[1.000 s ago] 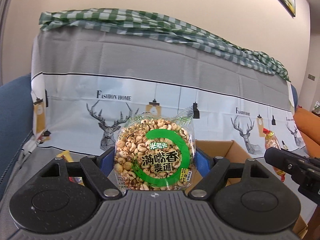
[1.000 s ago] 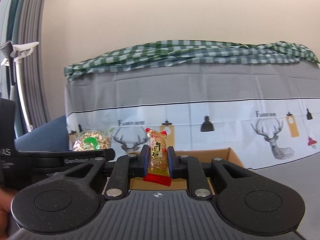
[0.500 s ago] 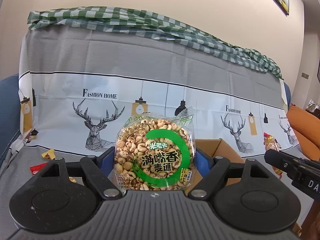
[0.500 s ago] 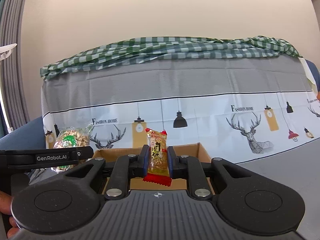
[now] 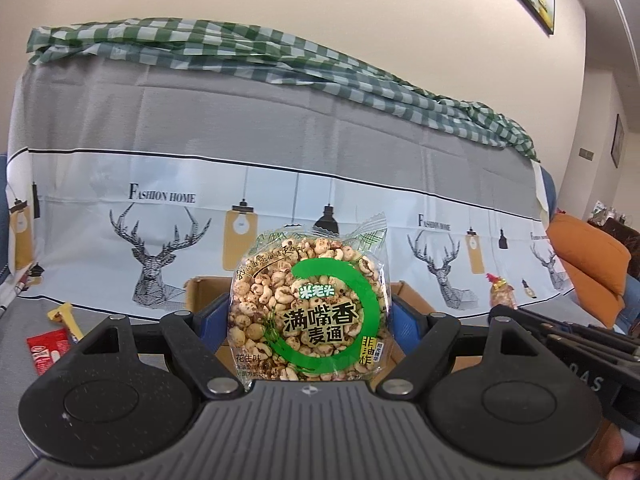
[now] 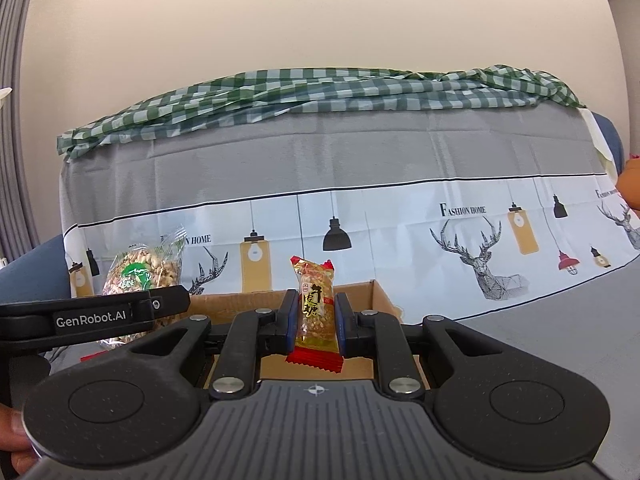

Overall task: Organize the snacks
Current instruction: 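Carry the gold-red bar with the right tool while the left tool carries the nut cake over the box, then open both tools to drop the gold-red bar and nut cake into the box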

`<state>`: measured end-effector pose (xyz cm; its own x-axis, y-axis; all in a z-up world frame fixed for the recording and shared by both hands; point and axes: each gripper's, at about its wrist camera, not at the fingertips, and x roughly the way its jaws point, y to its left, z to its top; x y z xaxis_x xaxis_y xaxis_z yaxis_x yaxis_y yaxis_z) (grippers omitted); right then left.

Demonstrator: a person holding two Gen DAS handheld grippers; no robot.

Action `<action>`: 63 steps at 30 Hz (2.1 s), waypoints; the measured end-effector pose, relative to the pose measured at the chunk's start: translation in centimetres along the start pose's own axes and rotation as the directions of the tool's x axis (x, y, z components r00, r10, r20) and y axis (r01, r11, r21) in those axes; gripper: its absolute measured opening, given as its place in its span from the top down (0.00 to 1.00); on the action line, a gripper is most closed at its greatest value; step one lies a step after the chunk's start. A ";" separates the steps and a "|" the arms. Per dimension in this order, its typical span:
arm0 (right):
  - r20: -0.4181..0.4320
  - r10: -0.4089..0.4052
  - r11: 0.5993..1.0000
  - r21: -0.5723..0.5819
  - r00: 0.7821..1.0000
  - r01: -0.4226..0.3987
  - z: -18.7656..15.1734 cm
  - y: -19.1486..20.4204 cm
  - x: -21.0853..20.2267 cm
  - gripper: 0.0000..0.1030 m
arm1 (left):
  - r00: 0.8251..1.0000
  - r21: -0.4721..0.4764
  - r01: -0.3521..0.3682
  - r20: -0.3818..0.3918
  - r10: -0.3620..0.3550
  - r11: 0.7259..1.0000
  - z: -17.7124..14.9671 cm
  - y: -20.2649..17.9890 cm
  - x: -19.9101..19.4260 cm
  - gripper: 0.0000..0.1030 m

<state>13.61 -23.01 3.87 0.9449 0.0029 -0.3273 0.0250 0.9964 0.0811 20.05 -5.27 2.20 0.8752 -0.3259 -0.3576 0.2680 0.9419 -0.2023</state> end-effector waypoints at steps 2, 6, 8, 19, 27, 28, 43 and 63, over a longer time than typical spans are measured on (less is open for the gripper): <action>-0.005 -0.005 1.000 0.004 1.000 0.005 0.0 -0.1 0.1 0.81 | 1.000 0.002 0.010 0.004 -0.010 1.000 0.0 -0.3 0.0 0.18; -0.005 -0.016 1.000 0.007 1.000 0.016 0.0 -0.2 0.1 0.81 | 1.000 0.001 0.028 0.009 -0.028 1.000 -0.1 -0.8 0.1 0.18; -0.005 -0.019 1.000 0.009 1.000 0.019 0.0 -0.2 0.2 0.81 | 0.999 0.000 0.036 0.009 -0.036 0.999 -0.1 -1.0 0.2 0.18; -0.004 -0.045 0.999 0.019 0.999 0.045 -0.1 -0.5 0.3 0.81 | 0.998 -0.007 0.067 0.008 -0.067 0.998 -0.1 -2.2 0.7 0.18; -0.001 -0.055 0.998 0.021 0.998 0.055 -0.2 -0.4 0.3 0.81 | 0.997 -0.016 0.079 0.013 -0.078 0.997 -0.1 -2.6 0.9 0.18; 0.000 -0.057 0.998 0.021 0.998 0.057 -0.2 -0.4 0.3 0.81 | 0.997 -0.016 0.081 0.014 -0.081 0.997 0.0 -2.6 0.9 0.18; 0.001 -0.057 0.998 0.020 0.998 0.057 -0.3 -0.5 0.2 0.81 | 0.995 -0.021 0.095 0.015 -0.095 0.995 0.0 -2.8 1.1 0.18; 0.002 -0.055 0.998 0.014 0.998 0.055 -0.4 -0.4 0.2 0.81 | 0.992 -0.033 0.122 0.009 -0.122 0.992 0.0 -2.7 1.3 0.18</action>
<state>13.64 -23.38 3.42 0.9427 -0.0525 -0.3294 0.0819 0.9937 0.0760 20.41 -8.25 2.28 0.8393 -0.4378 -0.3222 0.3599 0.8918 -0.2742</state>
